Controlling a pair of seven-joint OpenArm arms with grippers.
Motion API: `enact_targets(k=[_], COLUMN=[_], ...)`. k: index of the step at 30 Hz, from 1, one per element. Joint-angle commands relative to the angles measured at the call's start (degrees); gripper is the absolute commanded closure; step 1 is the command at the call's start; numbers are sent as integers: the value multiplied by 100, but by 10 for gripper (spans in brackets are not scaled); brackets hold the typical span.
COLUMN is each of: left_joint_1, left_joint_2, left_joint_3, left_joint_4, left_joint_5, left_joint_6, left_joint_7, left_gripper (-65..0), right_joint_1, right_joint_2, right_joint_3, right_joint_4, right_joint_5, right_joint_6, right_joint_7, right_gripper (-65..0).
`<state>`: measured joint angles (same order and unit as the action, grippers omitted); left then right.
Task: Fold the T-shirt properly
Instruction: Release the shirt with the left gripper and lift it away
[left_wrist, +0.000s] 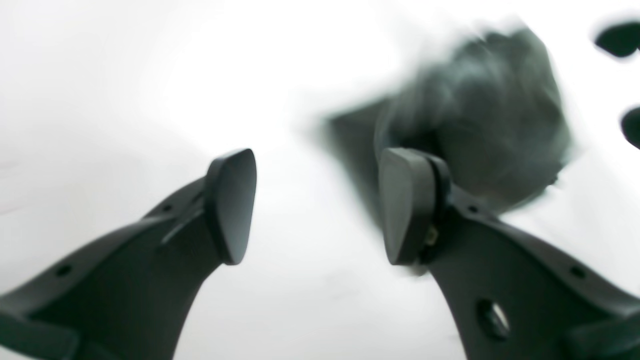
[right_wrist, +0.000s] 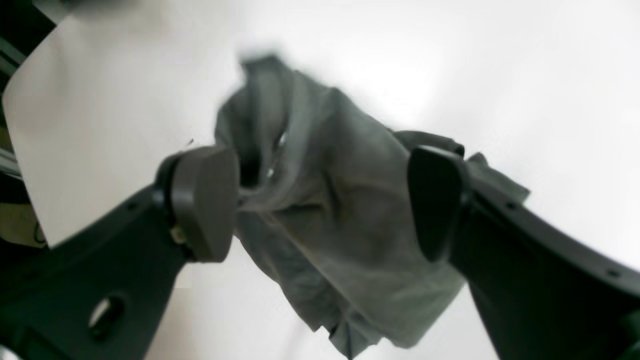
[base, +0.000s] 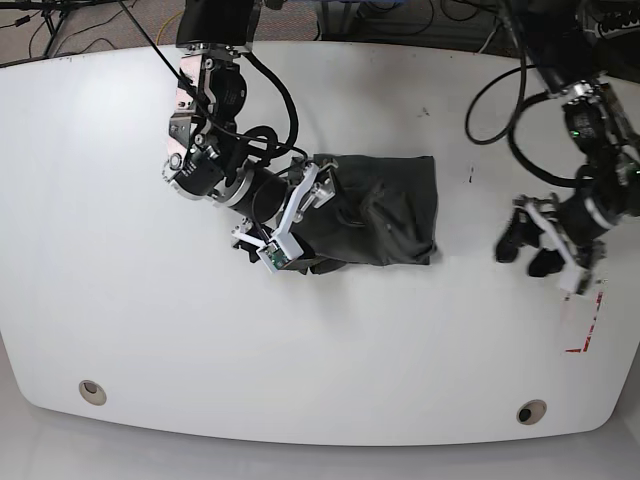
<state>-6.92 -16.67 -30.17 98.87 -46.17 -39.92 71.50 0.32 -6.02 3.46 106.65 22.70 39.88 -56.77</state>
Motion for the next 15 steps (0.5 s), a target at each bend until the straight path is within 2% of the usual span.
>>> enact_targets(k=[1, 5, 8, 15], left_joint_1=[-77, 116, 248, 556], left_joint_2=[-632, -1371, -1766, -2250], left_joint_3=[-468, -1066, -1435, -2016], left_joint_4=[43, -371, -678, -1311], left_joint_5=[-249, -389, -354, -345], left_joint_6=[-8, -8, -8, -8], left_joint_7=[-87, -96, -113, -122], left_gripper=[-367, -367, -367, -367], right_joint_1=[140, 228, 298, 562], right_joint_2=[-35, -44, -44, -53], right_joint_3=[-8, -26, -166, -623], right_joint_4=[73, 73, 65, -366], right_joint_5=[126, 126, 117, 108], right_joint_6=[12, 12, 12, 12], right_joint_7=[143, 143, 143, 161], right_gripper=[-503, -503, -503, -503])
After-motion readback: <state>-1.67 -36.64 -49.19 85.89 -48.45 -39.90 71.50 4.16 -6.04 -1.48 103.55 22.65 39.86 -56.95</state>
